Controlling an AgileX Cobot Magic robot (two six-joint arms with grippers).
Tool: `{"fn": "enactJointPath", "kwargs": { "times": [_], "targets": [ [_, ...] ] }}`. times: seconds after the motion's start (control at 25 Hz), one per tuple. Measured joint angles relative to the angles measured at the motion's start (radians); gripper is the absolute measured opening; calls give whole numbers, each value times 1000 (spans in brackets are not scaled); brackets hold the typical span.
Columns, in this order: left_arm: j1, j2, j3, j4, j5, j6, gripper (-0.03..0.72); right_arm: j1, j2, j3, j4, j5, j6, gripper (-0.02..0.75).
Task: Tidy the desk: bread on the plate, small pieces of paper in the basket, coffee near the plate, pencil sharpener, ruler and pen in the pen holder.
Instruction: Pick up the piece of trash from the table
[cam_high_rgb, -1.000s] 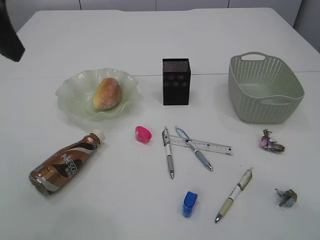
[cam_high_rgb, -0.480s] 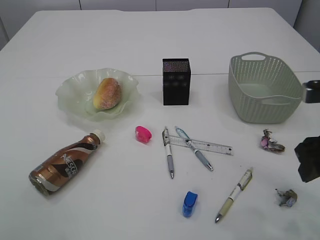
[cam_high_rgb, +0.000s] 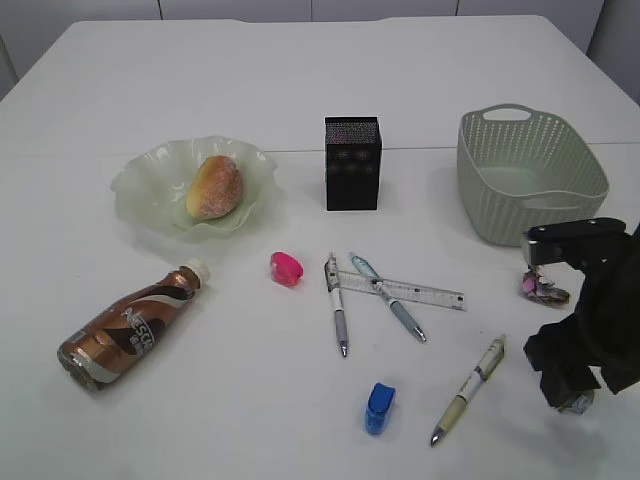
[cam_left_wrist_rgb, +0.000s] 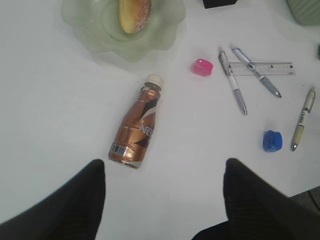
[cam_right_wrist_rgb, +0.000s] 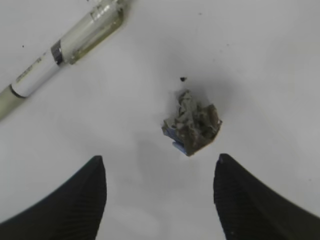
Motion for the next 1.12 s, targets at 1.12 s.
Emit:
{"fn": "enactJointPath", "kwargs": {
  "times": [1.12],
  "targets": [
    [0, 0, 0, 0, 0, 0, 533, 11, 102, -7, -142, -107, 56, 520]
  ]
}}
